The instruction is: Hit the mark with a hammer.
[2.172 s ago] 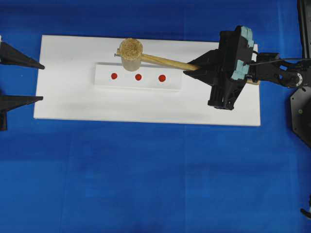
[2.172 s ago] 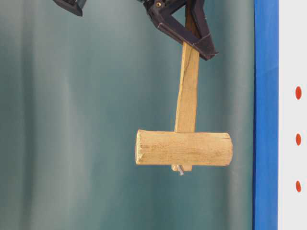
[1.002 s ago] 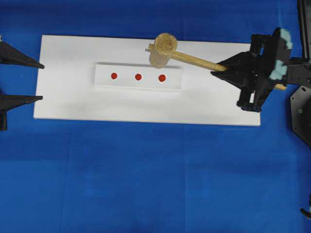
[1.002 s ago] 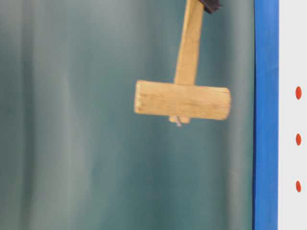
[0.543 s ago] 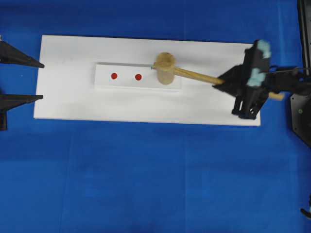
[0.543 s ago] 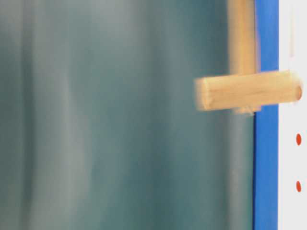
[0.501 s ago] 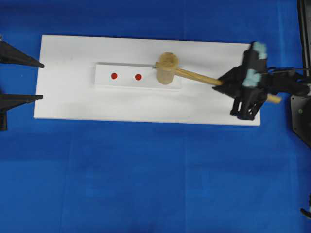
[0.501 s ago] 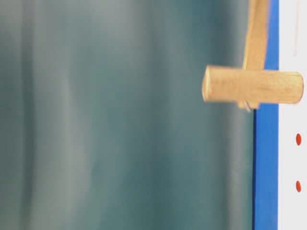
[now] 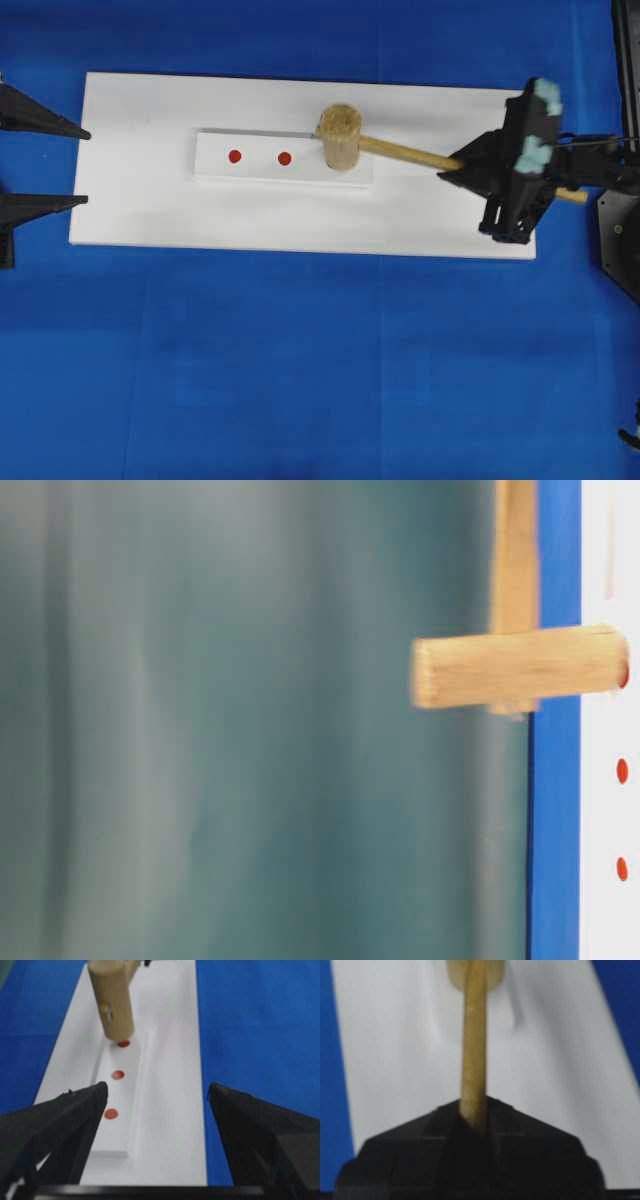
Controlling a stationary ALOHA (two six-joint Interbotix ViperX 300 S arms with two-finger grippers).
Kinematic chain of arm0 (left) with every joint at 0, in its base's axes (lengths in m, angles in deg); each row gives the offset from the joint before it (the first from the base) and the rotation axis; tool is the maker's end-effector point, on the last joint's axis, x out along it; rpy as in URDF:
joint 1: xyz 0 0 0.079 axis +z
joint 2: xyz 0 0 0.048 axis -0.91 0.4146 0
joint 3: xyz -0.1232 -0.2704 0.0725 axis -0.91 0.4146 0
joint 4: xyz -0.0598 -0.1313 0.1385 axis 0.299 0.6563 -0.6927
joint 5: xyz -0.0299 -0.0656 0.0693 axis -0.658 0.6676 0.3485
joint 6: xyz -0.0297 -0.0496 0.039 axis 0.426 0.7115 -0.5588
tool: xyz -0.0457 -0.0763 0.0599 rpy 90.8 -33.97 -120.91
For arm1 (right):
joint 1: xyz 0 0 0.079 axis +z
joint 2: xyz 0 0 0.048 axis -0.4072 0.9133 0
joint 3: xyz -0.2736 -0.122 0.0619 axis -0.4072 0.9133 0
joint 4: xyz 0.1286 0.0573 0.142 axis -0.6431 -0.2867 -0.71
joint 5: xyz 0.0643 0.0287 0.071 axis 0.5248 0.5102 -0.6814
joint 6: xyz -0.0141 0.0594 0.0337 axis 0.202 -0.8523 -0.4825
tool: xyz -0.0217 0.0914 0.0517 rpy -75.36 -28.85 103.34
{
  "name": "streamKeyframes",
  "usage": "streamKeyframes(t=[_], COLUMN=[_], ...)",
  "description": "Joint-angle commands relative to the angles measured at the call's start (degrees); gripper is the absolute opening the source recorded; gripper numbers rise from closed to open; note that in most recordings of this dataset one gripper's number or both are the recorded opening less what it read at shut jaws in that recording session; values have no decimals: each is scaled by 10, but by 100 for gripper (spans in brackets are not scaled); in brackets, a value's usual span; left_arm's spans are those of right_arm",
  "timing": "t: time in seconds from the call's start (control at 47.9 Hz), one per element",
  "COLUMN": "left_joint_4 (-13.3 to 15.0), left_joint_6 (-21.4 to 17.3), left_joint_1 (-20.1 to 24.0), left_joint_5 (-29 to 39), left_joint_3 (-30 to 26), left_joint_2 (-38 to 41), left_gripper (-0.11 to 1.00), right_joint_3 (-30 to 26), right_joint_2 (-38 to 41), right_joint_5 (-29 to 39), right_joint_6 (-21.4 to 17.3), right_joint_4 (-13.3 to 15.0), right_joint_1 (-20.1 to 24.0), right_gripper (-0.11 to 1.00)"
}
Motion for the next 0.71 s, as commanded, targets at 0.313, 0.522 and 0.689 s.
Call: streamKeyframes(t=[0.313,0.522,0.689], left_joint_4=[1,1,1], left_joint_6=[0,0,0], left_joint_1=[2,2,2], left_joint_5=[-8,-13,-13], left_joint_3=[-7,-6,-6], left_joint_2=[3,3,4], left_gripper=[79,79,79], right_joint_3=[-27,-85,-152], right_joint_2=[-51,8,81], right_joint_5=[4,13,13], right_joint_6=[2,2,2], right_joint_4=[26,27,40], right_joint_1=[2,3,12], right_gripper=[2,2,2])
